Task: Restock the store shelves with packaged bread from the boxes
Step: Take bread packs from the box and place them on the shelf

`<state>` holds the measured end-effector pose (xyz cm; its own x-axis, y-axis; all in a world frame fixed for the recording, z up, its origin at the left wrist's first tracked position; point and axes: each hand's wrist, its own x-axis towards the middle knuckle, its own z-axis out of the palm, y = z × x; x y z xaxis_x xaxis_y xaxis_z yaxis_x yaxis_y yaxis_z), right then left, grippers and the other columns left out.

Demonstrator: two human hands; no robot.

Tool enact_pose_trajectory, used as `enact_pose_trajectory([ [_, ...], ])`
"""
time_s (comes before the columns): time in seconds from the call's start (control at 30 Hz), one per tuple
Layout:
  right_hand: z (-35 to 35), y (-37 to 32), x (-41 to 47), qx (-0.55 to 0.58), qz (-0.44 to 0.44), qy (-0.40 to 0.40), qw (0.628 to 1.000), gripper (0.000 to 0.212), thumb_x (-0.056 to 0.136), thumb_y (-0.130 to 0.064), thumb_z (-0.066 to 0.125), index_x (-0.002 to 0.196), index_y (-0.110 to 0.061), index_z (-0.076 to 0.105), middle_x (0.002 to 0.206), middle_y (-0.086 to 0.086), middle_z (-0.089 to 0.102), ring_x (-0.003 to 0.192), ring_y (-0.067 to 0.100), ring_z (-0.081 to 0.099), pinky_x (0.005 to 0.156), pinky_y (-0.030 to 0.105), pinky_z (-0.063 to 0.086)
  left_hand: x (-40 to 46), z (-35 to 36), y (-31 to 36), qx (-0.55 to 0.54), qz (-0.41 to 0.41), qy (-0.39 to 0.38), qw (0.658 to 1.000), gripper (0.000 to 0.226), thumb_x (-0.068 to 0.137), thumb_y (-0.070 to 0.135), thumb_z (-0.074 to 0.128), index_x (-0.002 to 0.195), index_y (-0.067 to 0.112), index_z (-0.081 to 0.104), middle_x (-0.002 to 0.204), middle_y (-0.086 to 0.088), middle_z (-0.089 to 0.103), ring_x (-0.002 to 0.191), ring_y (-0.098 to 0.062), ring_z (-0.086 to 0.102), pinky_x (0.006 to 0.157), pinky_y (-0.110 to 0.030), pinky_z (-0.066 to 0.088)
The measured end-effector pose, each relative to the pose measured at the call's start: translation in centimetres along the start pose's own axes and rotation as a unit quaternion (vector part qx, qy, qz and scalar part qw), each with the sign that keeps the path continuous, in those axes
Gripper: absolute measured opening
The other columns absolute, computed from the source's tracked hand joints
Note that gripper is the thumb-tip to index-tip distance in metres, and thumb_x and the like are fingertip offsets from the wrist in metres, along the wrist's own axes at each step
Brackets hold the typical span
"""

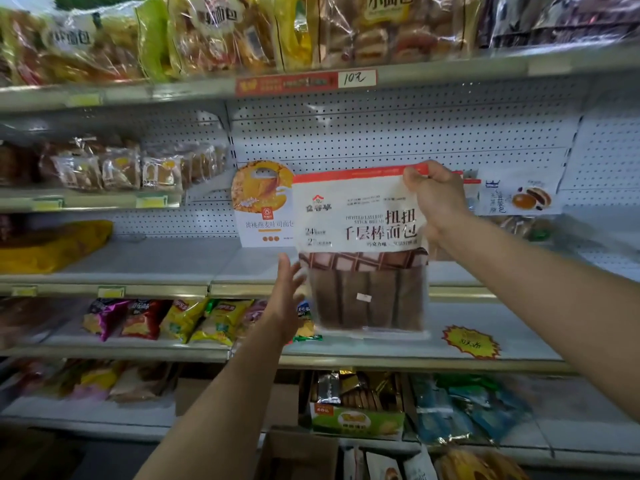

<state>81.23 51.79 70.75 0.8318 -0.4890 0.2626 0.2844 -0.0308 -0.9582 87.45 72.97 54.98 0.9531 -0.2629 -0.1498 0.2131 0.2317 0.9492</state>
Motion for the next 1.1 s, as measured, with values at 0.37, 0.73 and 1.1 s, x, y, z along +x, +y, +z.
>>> enact_pose_trajectory([
  [0.37,3.4,-1.3,3.4,0.048,0.011,0.045,0.998,0.018,0.097,-0.019,0.058,0.079,-0.020,0.057,0.079,-0.005,0.066,0.072,0.009,0.063,0.072,0.033,0.058,1.4,-0.9,-2.7,-0.203,-0.009,-0.108,0.973,0.067,0.096,0.063,0.032,0.140,0.016,0.053,0.138,-0.015,0.058,0.126,-0.034,0.056,0.104,-0.052,0.046],
  [0.73,1.5,2.5,7.5,0.039,0.035,-0.192,0.980,0.089,0.063,-0.058,0.083,0.129,-0.011,0.046,0.102,-0.004,0.072,0.095,0.014,0.068,0.077,0.041,0.056,4.2,0.6,-3.5,-0.222,0.031,-0.106,0.969,0.060,0.093,0.055,0.047,0.135,0.014,0.057,0.133,-0.020,0.060,0.115,-0.037,0.063,0.093,-0.048,0.055],
  [1.1,-1.7,15.6,9.6,-0.058,0.077,-0.275,0.957,0.055,0.067,-0.003,0.084,0.117,-0.015,0.065,0.110,0.007,0.073,0.105,0.024,0.069,0.094,0.044,0.053,12.5,0.5,-4.5,-0.057,0.074,-0.082,0.992,0.071,0.094,0.051,0.059,0.145,0.005,0.039,0.141,-0.031,0.045,0.128,-0.050,0.047,0.099,-0.068,0.043],
])
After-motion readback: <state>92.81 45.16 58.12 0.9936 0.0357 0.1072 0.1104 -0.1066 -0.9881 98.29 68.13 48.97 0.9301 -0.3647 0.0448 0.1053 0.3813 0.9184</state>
